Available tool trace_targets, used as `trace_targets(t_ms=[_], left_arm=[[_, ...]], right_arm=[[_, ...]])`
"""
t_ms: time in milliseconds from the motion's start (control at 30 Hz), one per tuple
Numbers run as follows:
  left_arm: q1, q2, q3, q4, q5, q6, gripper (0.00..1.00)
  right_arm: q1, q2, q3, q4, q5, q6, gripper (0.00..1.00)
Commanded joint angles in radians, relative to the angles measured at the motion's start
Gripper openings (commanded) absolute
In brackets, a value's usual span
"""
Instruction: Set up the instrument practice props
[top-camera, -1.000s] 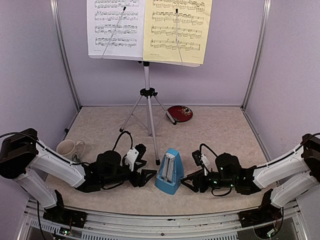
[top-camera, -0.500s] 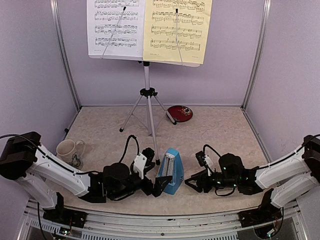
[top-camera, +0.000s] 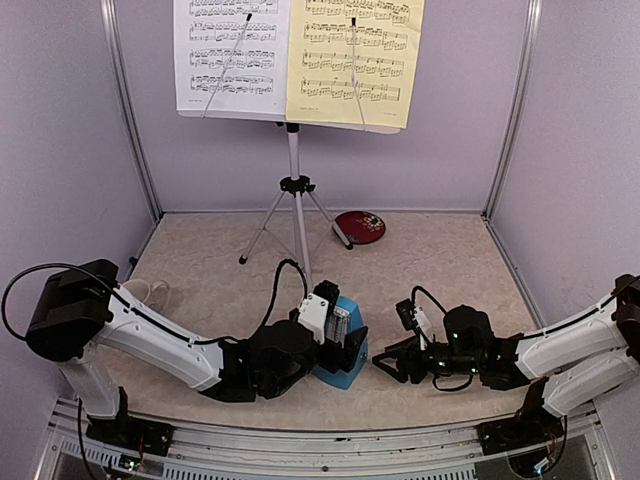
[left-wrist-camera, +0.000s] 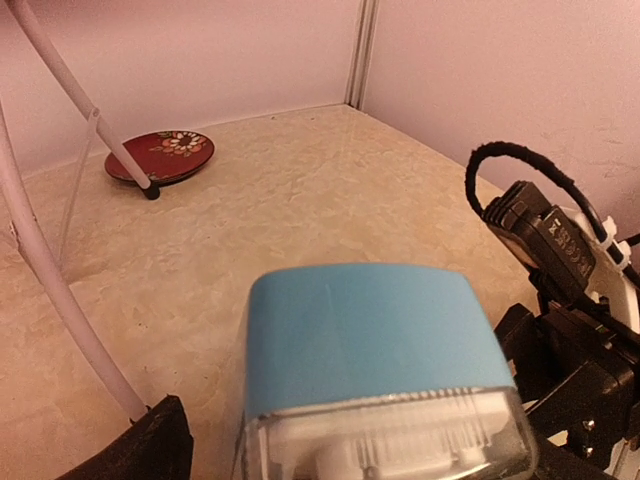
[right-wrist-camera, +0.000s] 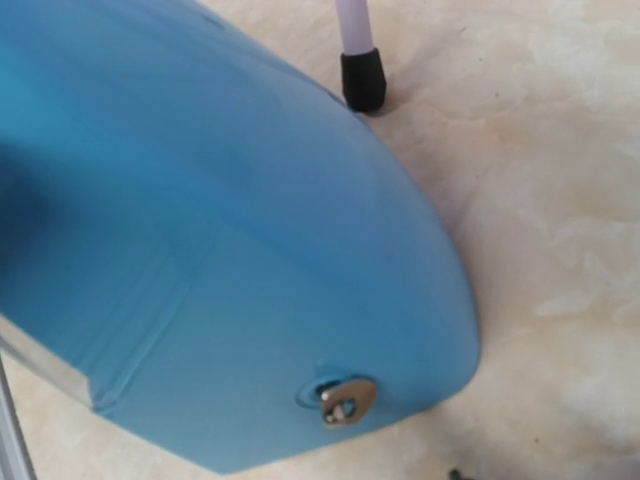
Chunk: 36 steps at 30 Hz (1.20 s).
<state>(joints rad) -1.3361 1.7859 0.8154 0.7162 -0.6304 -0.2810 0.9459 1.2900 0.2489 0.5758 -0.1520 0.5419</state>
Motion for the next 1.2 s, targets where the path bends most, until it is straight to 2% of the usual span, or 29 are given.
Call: trace_targets(t_ms=[0, 333, 600, 767, 900, 1033, 1100, 1167], left_arm=[[-0.006, 0.015, 0.029, -0.045, -0.058, 0.036, 0.86], [-0.005, 0.056, 0.062, -0.065, -0.060, 0.065, 0.73], [-0.020, -0.039, 0.091, -0.125, -0.127, 0.183, 0.57], [-0.058, -0.072, 0.132, -0.153, -0.204, 0.324, 0.48], [-0.100, -0.104, 0.138, -0.113, -0.249, 0.507, 0.47], [-0.149, -0.133, 0.121, -0.018, -0.254, 0.792, 0.47], [-0.158, -0.151, 0.122, -0.010, -0.247, 0.871, 0.46], [-0.154, -0.173, 0.130, -0.020, -0.253, 0.887, 0.45]], right_arm=[[-0.009, -0.014, -0.017, 0.019, 0.019, -0.015, 0.53], [-0.009, 0.005, 0.008, 0.021, 0.016, -0.034, 0.52], [-0.010, 0.004, 0.028, 0.010, 0.018, -0.064, 0.52], [-0.010, 0.002, 0.037, 0.037, -0.002, -0.075, 0.51], [-0.006, -0.019, 0.029, 0.086, -0.016, -0.123, 0.51], [0.001, -0.032, 0.025, 0.130, -0.039, -0.160, 0.50], [0.004, -0.033, 0.028, 0.144, -0.050, -0.176, 0.50], [0.007, -0.034, 0.033, 0.153, -0.060, -0.191, 0.48]])
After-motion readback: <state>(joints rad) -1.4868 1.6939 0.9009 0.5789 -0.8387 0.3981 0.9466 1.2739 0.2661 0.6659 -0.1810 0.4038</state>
